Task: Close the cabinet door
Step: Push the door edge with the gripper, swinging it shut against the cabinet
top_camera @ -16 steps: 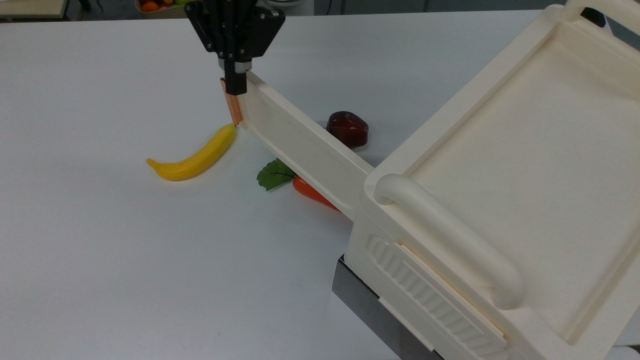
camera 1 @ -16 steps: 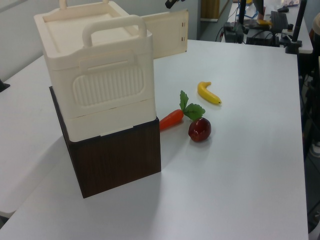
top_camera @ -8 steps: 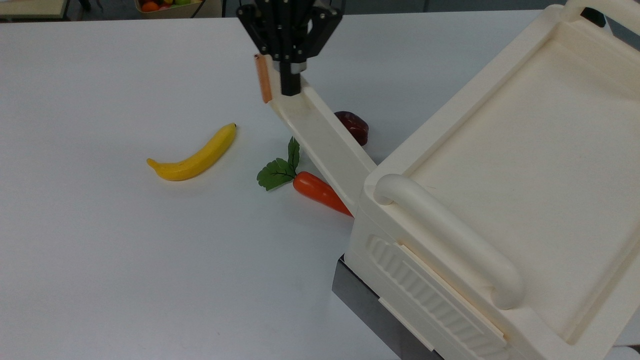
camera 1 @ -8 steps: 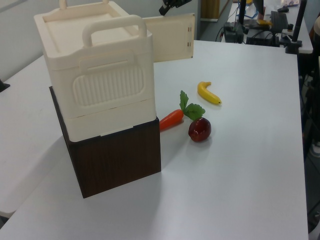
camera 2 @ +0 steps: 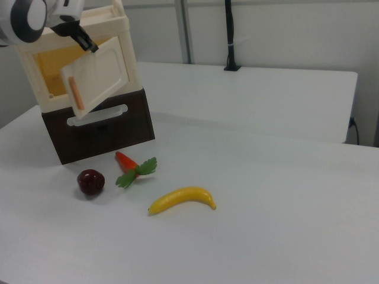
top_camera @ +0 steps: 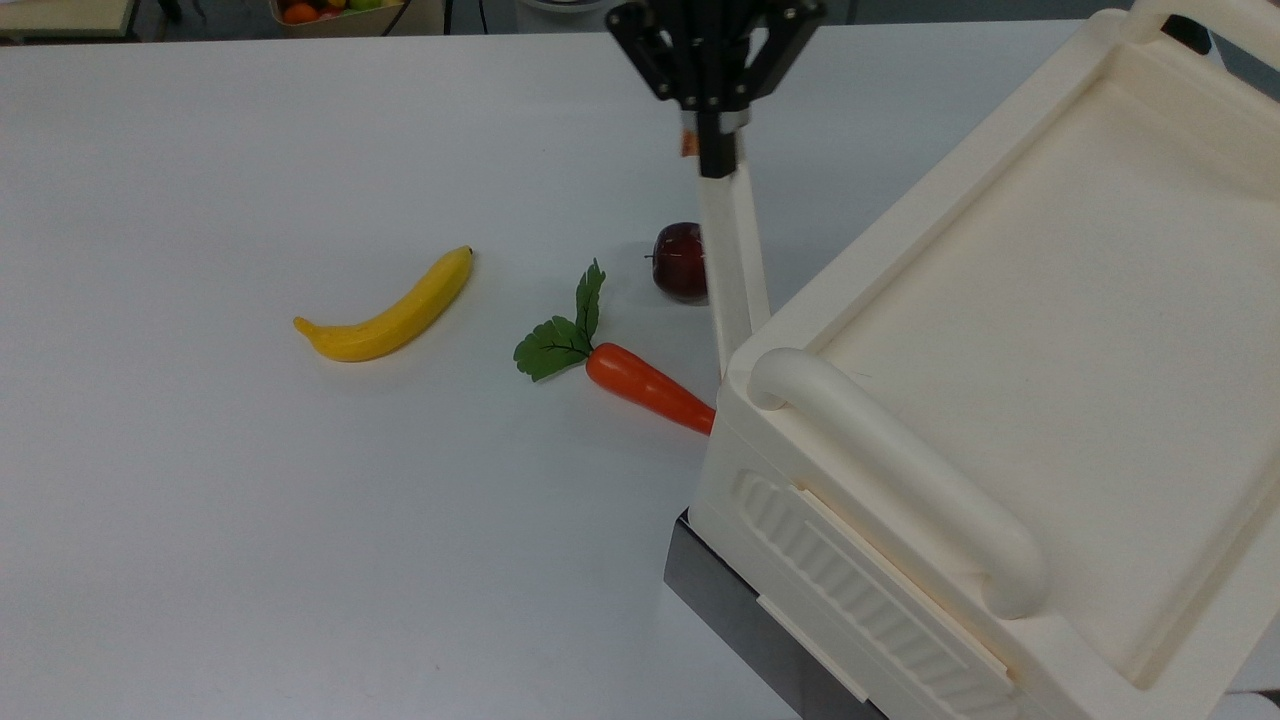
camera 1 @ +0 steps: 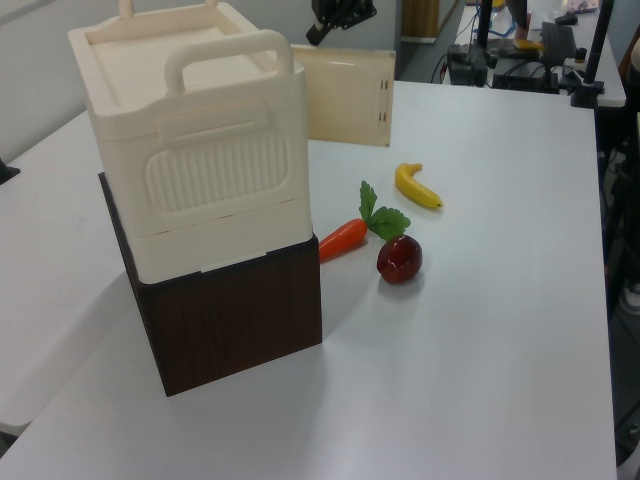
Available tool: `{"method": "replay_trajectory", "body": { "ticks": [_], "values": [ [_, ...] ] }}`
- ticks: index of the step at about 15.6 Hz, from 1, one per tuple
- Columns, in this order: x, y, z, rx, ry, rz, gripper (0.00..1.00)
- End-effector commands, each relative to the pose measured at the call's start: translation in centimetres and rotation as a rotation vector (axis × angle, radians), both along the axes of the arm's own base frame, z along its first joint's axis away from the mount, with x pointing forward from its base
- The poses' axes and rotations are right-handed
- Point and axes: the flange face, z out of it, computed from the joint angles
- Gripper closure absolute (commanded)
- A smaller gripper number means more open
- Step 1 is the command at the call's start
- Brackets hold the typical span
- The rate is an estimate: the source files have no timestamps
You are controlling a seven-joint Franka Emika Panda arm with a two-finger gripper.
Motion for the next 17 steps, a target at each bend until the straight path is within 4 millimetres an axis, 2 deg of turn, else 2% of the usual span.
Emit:
{"method": "replay_trajectory", "body": {
  "ticks": [1,5,9,15,17],
  "values": [
    [-1.6,3.6,-0.3,0.031,0.011,0.001,1.00],
    [-3.0,7.3,0.2,0.100,0.012,-0.012,1.00],
    [-3.5,8.3,0.2,0.102,0.014,0.003,1.00],
    [-3.3,9.1,-0.9,0.094,0.027,0.014,1.00],
    [-3.7,11.2,-1.8,0.077,0.034,0.046,1.00]
  ]
}}
